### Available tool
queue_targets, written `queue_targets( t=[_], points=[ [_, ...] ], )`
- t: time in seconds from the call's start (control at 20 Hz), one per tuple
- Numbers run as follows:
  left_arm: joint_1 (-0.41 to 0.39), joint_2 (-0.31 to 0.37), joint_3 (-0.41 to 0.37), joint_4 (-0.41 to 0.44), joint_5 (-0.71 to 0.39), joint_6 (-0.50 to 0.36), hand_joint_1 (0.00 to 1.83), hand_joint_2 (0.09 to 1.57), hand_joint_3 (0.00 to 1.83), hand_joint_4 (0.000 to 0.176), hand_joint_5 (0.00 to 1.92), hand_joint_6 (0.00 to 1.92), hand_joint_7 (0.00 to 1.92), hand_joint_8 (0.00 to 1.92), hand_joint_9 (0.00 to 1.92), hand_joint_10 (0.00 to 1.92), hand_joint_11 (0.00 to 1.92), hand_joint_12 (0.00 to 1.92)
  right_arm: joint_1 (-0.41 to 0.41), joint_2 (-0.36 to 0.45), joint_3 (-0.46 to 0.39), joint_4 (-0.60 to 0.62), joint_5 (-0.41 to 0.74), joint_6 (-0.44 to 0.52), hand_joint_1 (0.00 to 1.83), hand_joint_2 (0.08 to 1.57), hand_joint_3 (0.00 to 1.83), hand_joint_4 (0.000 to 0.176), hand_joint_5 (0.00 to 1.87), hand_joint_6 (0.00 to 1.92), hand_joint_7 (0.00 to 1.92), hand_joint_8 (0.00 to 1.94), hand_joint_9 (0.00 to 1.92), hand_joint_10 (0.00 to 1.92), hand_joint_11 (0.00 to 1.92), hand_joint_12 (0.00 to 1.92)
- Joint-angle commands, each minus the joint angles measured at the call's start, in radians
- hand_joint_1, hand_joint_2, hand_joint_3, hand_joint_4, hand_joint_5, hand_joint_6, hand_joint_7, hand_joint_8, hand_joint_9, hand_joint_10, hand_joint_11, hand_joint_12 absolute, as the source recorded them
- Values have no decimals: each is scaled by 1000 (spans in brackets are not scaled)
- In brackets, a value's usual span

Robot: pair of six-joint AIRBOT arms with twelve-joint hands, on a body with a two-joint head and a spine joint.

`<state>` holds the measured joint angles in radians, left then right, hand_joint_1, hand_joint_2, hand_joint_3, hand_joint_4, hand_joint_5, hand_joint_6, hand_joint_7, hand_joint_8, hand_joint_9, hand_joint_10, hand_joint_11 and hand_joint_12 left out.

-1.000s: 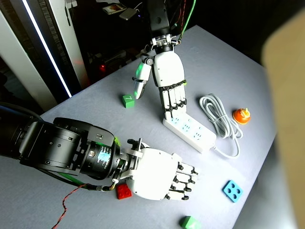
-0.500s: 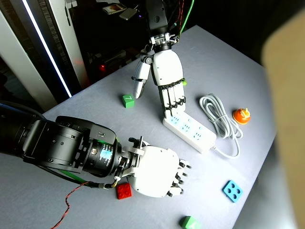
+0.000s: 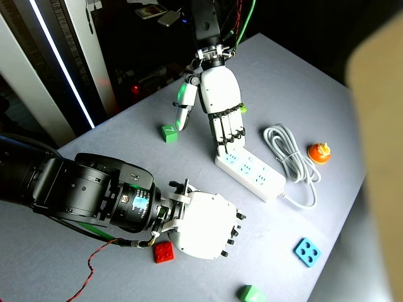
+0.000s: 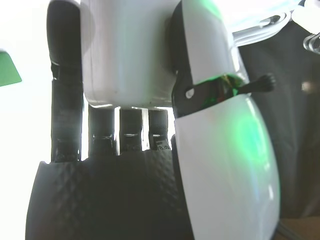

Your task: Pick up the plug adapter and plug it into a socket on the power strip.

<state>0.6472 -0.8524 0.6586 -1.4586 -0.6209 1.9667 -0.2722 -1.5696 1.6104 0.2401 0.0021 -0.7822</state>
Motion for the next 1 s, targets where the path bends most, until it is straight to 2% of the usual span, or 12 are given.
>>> queue_targets(
  t=[0.0, 0.3, 0.35, 0.5, 0.55, 0.9, 0.95],
  points=[
    [2, -4, 6, 10, -13, 0, 0, 1219, 4, 0, 0, 0, 0, 0, 0, 0, 0, 0, 24, 13, 2, 6, 120, -1, 1251, 1092, 0, 0, 1076, 696, 1011, 1120, 991, 972, 855, 1401],
    [1, -4, 10, 10, -10, -2, 0, 1217, 2, 0, 0, 0, 0, 0, 0, 0, 0, 0, 71, 38, -13, 6, 137, -60, 1254, 1090, 0, 0, 1063, 708, 1034, 1091, 988, 990, 848, 1420],
    [0, -4, 11, 10, -10, -2, 0, 1219, 3, 0, 0, 0, 0, 0, 0, 0, 0, 0, 81, 39, -13, 6, 131, -69, 1248, 1105, 1, 0, 1035, 753, 993, 1155, 944, 1023, 797, 1468],
    [-2, -4, 10, 10, -10, -2, 0, 1218, 3, 0, 0, 0, 0, 0, 0, 0, 0, 0, 111, 39, -13, 6, 90, -87, 1260, 1091, 0, 0, 1052, 714, 1039, 1094, 993, 997, 871, 1385],
    [-2, -4, 10, 10, -10, -2, 0, 1218, 2, 0, 0, 0, 0, 0, 0, 0, 0, 0, 126, 37, -12, 6, 70, -96, 1254, 1099, 0, 0, 1030, 754, 1024, 1117, 978, 997, 850, 1415],
    [-1, -4, 9, 10, -15, -2, 0, 1223, 4, 0, 0, 0, 0, 0, 0, 0, 0, 0, 193, -18, 19, -33, -20, -106, 1254, 1095, 0, 0, 1045, 735, 1027, 1105, 992, 967, 850, 1397],
    [-1, -4, 10, 10, -15, -2, 0, 1219, 2, 0, 0, 0, 0, 0, 0, 0, 0, 0, 200, -29, 30, -36, -30, -106, 1251, 1096, 1, 0, 1021, 783, 1040, 1072, 999, 951, 852, 1390]
  ],
)
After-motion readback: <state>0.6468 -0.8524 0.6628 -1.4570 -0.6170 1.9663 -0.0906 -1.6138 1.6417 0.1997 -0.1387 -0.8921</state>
